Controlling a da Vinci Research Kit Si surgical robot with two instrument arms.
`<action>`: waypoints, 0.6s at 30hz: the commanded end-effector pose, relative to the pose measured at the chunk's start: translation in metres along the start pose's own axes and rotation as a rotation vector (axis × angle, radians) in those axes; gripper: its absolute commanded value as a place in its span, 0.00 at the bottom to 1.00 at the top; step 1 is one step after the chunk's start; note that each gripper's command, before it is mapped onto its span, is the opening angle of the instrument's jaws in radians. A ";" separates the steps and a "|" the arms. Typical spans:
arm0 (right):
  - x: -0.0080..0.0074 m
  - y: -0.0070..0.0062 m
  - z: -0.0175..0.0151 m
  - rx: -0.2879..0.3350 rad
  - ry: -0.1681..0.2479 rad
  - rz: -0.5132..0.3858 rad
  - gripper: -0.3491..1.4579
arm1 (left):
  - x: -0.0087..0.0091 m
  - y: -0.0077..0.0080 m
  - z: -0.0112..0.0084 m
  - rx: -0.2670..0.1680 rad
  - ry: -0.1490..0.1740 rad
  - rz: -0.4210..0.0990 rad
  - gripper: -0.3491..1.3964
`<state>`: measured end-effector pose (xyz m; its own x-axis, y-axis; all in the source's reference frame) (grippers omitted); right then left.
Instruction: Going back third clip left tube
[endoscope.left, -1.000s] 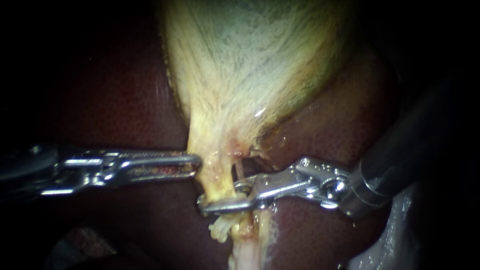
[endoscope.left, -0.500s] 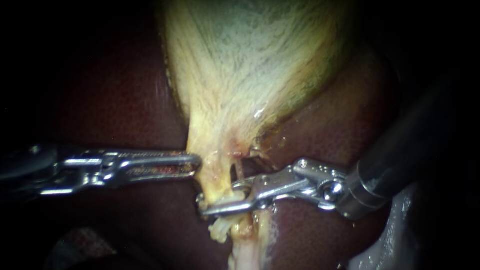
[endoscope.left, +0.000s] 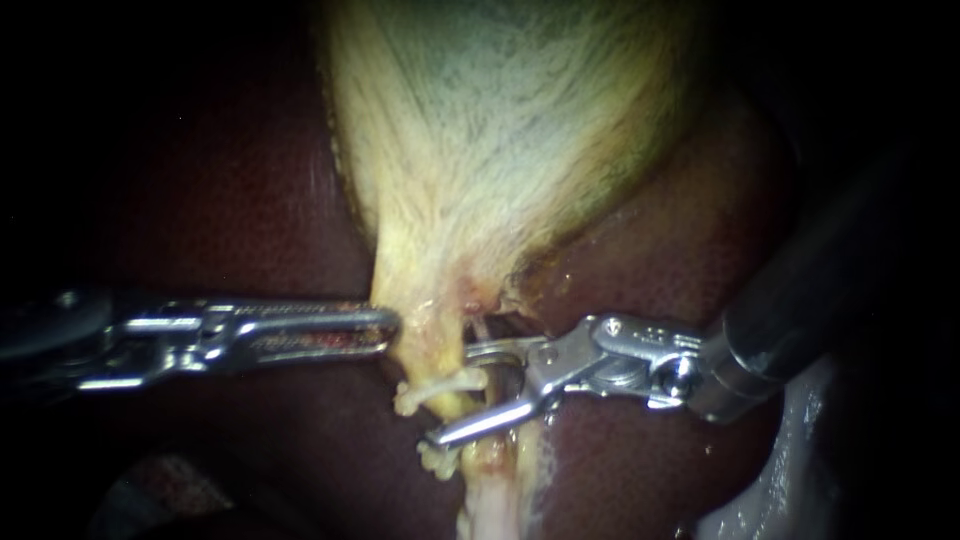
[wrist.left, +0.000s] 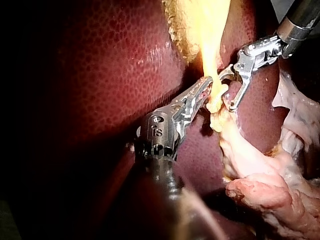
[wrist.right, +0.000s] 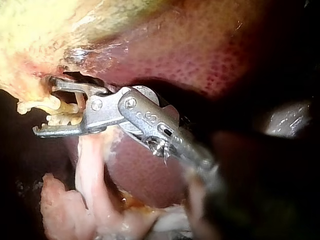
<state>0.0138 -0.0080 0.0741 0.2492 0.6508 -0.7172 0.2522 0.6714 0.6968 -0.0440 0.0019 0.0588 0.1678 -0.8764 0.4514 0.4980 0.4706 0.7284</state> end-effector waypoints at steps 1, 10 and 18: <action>0.0001 -0.0002 -0.0007 -0.003 0.001 -0.005 0.52 | 0.0000 0.0000 0.0000 -0.002 -0.001 0.000 0.00; 0.0018 -0.0018 -0.0070 -0.033 0.016 -0.040 0.52 | 0.0001 0.0000 -0.0001 -0.001 0.000 0.000 0.00; 0.0039 -0.0025 -0.0118 -0.065 -0.017 -0.078 0.52 | 0.0000 0.0001 -0.0001 -0.001 0.000 0.000 0.00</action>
<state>0.0028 -0.0028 0.0694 0.2469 0.5861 -0.7717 0.2098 0.7452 0.6330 -0.0439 0.0019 0.0588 0.1675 -0.8762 0.4519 0.4986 0.4707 0.7279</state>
